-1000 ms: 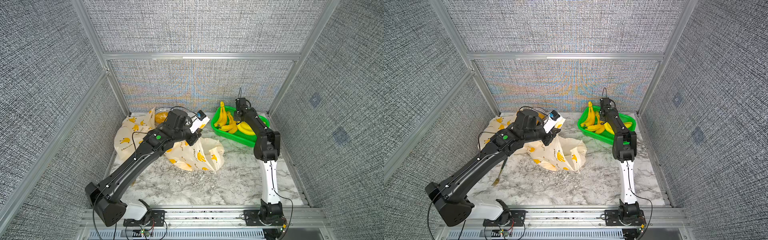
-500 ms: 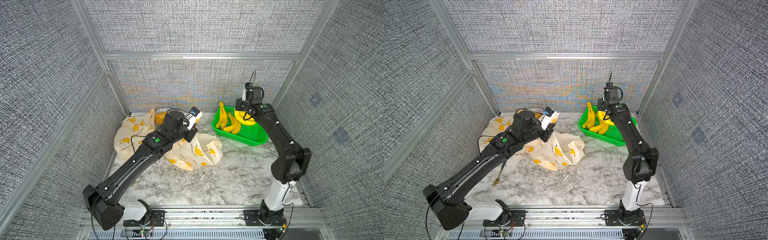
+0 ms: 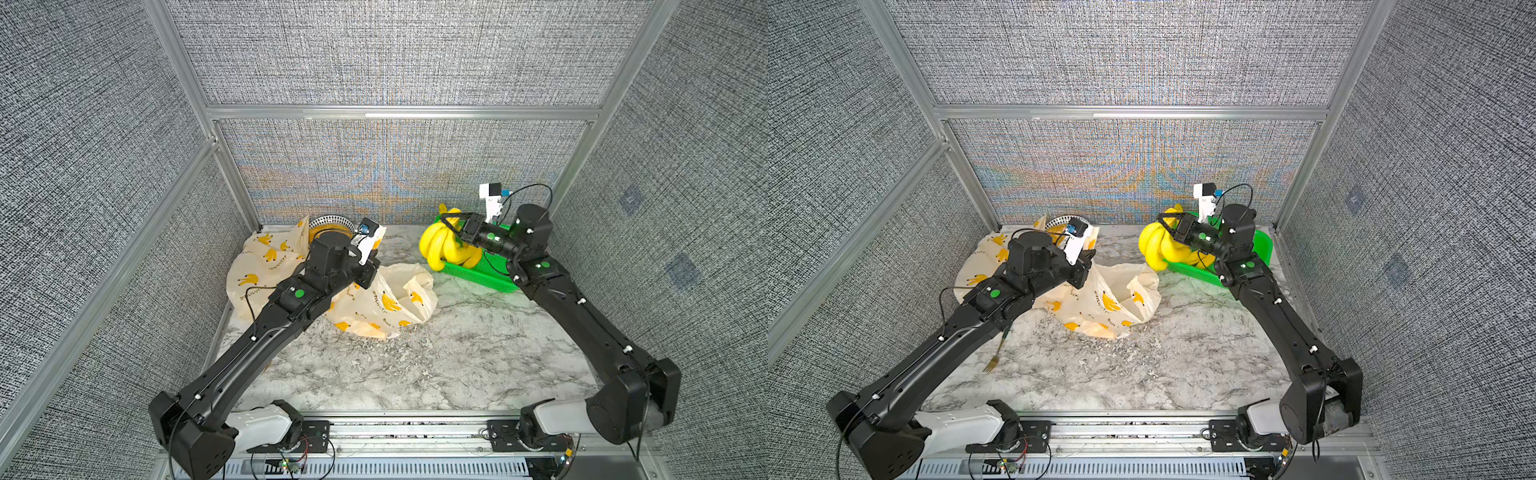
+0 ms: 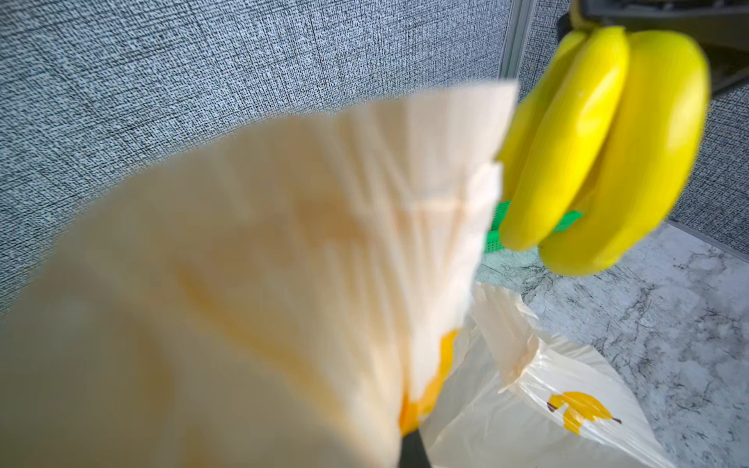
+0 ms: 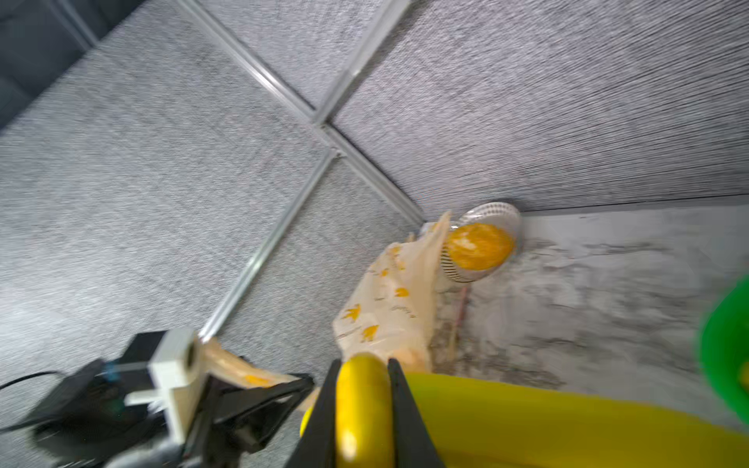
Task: Place the banana into a plastic bag & tie a knot
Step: Place the banana into the plastic bag.
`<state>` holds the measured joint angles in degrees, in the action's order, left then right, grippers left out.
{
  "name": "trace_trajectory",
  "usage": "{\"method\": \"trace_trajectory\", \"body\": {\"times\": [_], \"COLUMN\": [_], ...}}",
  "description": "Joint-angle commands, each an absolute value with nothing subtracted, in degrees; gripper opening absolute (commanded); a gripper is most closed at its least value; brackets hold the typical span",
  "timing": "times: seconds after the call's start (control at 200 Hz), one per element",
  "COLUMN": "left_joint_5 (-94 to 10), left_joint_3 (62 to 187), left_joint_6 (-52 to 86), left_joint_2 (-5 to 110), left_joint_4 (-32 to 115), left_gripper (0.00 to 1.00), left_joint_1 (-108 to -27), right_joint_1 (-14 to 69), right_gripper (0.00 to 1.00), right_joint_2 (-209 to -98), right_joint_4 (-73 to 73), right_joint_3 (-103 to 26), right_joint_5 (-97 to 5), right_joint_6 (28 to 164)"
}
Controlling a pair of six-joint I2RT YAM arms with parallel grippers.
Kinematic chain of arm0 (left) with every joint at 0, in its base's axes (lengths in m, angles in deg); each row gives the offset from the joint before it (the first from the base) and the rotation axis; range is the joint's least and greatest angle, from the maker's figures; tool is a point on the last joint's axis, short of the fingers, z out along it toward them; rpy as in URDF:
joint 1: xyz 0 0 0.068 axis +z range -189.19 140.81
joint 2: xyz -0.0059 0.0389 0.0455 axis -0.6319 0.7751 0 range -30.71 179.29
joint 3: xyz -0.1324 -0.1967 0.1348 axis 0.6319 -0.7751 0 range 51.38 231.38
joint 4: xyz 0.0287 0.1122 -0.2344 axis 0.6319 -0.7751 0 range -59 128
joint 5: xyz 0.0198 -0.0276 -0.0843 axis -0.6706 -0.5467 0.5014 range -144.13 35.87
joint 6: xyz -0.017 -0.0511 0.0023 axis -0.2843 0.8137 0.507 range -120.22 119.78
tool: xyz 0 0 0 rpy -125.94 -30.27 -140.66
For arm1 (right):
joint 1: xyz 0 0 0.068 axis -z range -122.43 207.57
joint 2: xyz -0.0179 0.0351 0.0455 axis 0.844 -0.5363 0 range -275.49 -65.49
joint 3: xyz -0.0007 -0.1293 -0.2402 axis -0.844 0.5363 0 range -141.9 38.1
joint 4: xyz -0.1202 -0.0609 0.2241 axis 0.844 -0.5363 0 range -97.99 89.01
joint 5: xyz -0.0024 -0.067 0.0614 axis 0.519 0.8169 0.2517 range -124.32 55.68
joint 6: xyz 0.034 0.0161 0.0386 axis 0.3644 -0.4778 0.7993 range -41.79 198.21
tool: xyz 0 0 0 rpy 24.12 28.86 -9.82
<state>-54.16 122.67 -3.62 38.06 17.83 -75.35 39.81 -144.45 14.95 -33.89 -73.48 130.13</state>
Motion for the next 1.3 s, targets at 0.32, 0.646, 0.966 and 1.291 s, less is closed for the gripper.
{"method": "trace_trajectory", "body": {"times": [0.32, 0.646, 0.966, 1.291], "left_joint_5": [-53.7, -52.7, -51.3, -47.9], "left_joint_3": [116.2, 115.1, 115.1, 116.2], "left_joint_6": [-0.8, -0.2, -0.1, 0.5], "left_joint_2": [29.0, 26.8, 26.5, 26.7], "left_joint_4": [22.8, 23.5, 23.2, 22.9], "left_gripper": [0.00, 0.00, 0.00, 0.00], "left_joint_1": [-73.7, -73.7, -73.7, -73.7], "right_joint_1": [27.8, 24.2, 26.3, 30.5], "right_gripper": [0.00, 0.00, 0.00, 0.00], "right_joint_2": [-146.4, -148.6, -152.6, -151.5], "right_joint_4": [58.0, 64.9, 73.4, 70.8], "right_joint_3": [-25.8, -18.6, -11.5, -6.0], "right_joint_5": [-75.6, -69.7, -67.3, -66.7], "right_joint_6": [169.5, 174.6, 181.0, 178.5]}}
